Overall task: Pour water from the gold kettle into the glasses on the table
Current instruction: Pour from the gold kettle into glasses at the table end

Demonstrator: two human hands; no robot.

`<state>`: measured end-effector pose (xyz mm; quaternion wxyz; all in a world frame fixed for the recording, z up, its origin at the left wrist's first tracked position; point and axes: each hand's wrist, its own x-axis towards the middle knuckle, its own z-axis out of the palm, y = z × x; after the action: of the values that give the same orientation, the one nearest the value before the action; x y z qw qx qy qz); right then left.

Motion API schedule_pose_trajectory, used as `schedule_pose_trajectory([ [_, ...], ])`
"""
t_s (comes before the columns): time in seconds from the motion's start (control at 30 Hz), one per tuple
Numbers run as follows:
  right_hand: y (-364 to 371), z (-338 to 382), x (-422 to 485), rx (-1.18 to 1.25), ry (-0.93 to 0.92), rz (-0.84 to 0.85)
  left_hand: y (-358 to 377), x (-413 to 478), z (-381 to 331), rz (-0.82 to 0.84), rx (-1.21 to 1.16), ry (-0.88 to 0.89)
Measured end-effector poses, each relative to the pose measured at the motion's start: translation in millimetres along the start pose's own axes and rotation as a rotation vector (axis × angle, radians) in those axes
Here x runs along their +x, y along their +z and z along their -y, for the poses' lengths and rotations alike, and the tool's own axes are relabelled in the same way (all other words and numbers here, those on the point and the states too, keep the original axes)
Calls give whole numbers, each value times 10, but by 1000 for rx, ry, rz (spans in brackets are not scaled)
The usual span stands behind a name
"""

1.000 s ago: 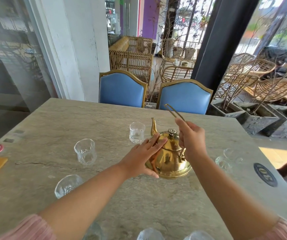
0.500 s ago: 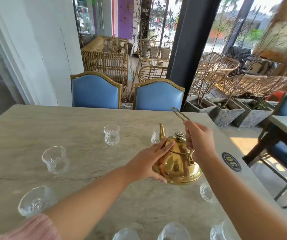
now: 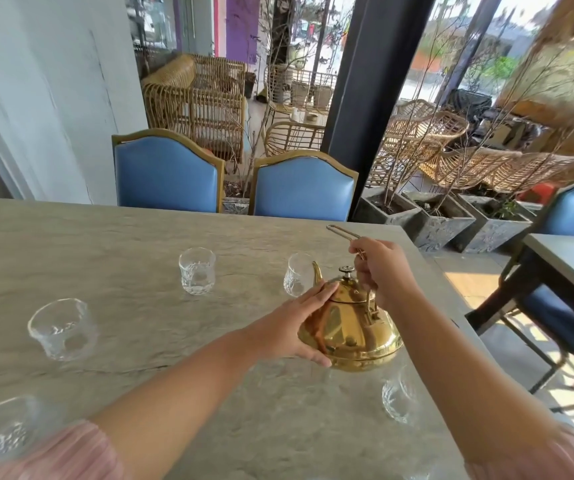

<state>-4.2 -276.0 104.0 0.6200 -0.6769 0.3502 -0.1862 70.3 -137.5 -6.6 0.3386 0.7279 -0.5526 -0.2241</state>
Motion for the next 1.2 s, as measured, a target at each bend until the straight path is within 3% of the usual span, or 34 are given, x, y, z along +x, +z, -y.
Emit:
schedule_pose_trajectory([
  [1.2,73,246,242,-163,71,103,-135,55,-68,42,-189,-98],
])
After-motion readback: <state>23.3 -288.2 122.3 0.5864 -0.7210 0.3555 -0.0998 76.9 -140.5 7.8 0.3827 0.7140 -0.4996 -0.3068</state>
